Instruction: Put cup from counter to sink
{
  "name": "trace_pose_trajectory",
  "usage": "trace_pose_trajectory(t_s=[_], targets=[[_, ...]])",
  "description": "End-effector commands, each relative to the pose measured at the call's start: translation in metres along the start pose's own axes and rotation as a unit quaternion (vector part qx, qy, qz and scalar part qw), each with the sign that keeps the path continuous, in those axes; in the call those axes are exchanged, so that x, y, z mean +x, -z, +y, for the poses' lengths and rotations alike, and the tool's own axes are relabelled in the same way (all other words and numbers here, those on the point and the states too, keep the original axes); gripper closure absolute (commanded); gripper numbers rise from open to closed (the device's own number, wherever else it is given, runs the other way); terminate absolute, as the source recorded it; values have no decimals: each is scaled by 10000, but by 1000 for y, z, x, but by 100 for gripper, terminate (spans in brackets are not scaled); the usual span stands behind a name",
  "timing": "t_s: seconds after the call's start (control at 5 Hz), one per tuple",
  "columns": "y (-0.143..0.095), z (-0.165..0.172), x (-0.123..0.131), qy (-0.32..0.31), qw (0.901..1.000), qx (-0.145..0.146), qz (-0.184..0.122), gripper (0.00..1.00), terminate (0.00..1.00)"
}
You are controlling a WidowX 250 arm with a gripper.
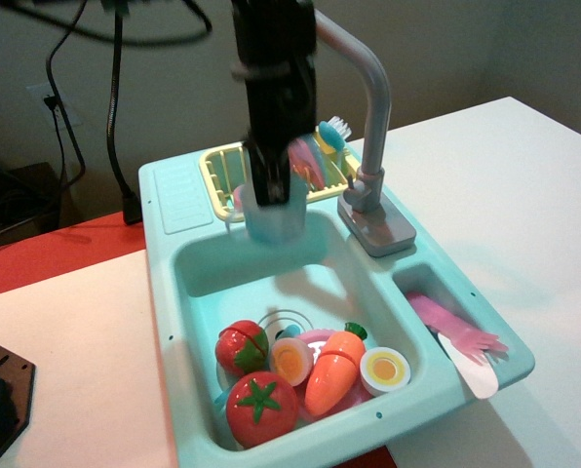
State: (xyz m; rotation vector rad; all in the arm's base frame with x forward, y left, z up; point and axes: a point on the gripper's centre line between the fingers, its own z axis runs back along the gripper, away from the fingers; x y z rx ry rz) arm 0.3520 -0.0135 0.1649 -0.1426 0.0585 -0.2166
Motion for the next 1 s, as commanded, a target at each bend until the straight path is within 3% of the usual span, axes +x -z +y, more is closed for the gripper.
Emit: trace_pose_trajectory(t_s=[0.0,0.4,0.6,0.8], targets=[[16,-12,2,95,9998,167,-68,100,0],[60,20,-15,38,9989,421,190,100,0],[68,25,-16,-21,9988,463,169,100,0],[57,29,-16,-171,9988,467,47,0,100]])
